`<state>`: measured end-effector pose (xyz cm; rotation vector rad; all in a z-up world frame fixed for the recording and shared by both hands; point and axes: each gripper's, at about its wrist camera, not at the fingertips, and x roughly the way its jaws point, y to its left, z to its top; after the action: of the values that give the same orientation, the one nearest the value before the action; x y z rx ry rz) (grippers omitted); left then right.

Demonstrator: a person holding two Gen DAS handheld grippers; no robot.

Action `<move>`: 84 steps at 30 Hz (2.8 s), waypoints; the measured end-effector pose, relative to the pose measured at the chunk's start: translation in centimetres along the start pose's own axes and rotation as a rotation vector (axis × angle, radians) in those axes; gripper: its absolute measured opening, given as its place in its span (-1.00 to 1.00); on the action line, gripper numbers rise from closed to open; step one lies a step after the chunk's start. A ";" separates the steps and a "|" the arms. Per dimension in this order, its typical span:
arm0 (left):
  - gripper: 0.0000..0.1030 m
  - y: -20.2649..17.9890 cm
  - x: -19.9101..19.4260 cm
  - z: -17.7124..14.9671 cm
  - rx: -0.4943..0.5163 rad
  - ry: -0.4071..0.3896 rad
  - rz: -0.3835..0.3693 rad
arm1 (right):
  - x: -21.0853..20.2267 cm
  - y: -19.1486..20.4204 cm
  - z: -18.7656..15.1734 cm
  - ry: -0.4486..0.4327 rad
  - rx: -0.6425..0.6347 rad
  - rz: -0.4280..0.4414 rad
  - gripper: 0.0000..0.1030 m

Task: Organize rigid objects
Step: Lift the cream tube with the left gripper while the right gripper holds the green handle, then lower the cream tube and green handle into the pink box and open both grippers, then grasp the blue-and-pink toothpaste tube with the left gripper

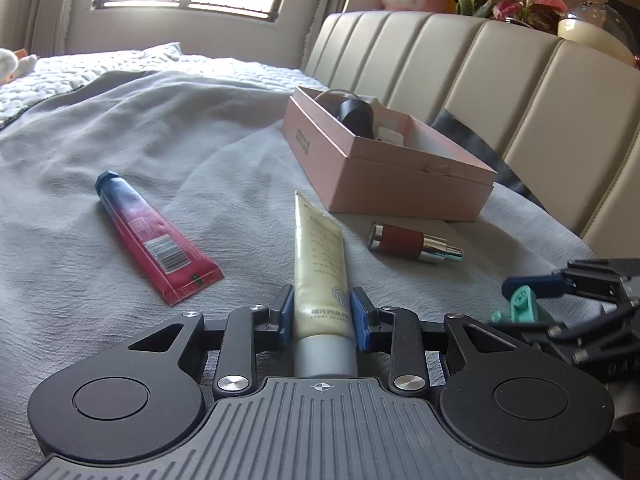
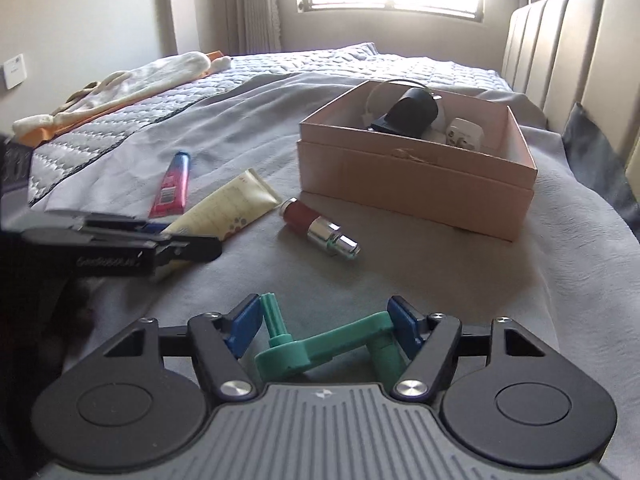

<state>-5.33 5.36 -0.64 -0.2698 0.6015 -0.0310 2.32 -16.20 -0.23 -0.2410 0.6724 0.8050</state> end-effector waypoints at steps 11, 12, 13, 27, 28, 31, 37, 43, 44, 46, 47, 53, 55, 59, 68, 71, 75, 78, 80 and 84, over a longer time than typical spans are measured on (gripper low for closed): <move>-0.35 0.0 0.0 0.0 0.000 -0.001 0.001 | -1.4 0.2 -1.5 -0.024 0.047 -0.029 0.35; -0.35 0.0 0.0 0.0 0.001 0.000 0.002 | -1.6 0.3 -1.5 -0.024 0.057 -0.028 0.35; -0.35 -0.1 0.0 0.0 0.001 0.000 0.005 | -2.0 0.4 -1.5 -0.026 0.067 -0.023 0.35; -0.36 -1.0 2.0 3.9 -0.018 0.178 0.086 | -5.0 3.2 -3.1 -0.089 0.014 -0.065 0.34; -0.34 -1.0 2.4 4.1 -0.013 0.187 0.097 | -5.0 3.1 -3.2 -0.090 0.020 -0.064 0.34; -0.32 -1.2 3.6 4.7 0.013 0.209 0.118 | -5.0 3.0 -3.4 -0.095 0.026 -0.063 0.34; -0.40 -1.1 3.2 4.6 0.075 0.197 0.078 | -5.9 2.6 -3.6 -0.117 0.034 -0.069 0.34; -0.43 -3.0 -1.3 1.7 0.233 0.108 0.018 | -8.1 1.2 -3.5 -0.138 0.042 -0.090 0.20; -0.43 -3.3 -1.9 1.5 0.247 0.098 0.007 | -8.4 0.9 -3.4 -0.143 0.042 -0.098 0.20; -0.43 -3.6 -2.9 1.6 0.233 0.080 -0.022 | -8.8 0.3 -2.8 -0.157 0.043 -0.120 0.20; -0.43 -3.7 -3.4 2.1 0.219 0.065 -0.043 | -9.0 0.0 -2.4 -0.167 0.042 -0.125 0.20; -0.43 -6.4 -5.2 10.8 0.209 -0.128 -0.152 | -10.6 -2.2 3.7 -0.324 0.014 -0.173 0.20; -0.42 -7.4 -4.3 14.9 0.185 -0.176 -0.187 | -10.4 -3.2 7.5 -0.400 0.002 -0.202 0.20; -0.43 -6.5 1.2 21.7 -0.030 -0.128 -0.280 | -8.3 -6.4 13.8 -0.480 0.015 -0.230 0.39; -0.43 -2.0 3.1 14.8 -0.035 -0.058 -0.105 | -7.0 -9.8 8.1 -0.358 0.217 -0.252 0.54; -0.43 0.6 0.1 10.9 -0.056 -0.110 0.037 | -5.6 -8.7 4.8 -0.286 0.216 -0.240 0.54; -0.43 6.0 -4.1 7.0 -0.292 -0.165 0.148 | -3.5 -6.4 2.7 -0.222 0.217 -0.223 0.54; -0.43 9.3 -5.7 5.1 -0.455 -0.158 0.218 | -1.9 -4.8 1.8 -0.195 0.240 -0.185 0.54; -0.43 10.7 -5.7 4.5 -0.511 -0.110 0.235 | -0.8 -3.9 1.2 -0.182 0.247 -0.164 0.54; -0.43 10.8 -5.3 4.8 -0.506 -0.101 0.203 | 0.9 -1.9 0.2 -0.174 0.203 -0.210 0.54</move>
<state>-7.58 17.53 3.29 -0.6944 0.5266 0.3325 4.24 -16.84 -0.70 -0.0550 0.5500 0.5449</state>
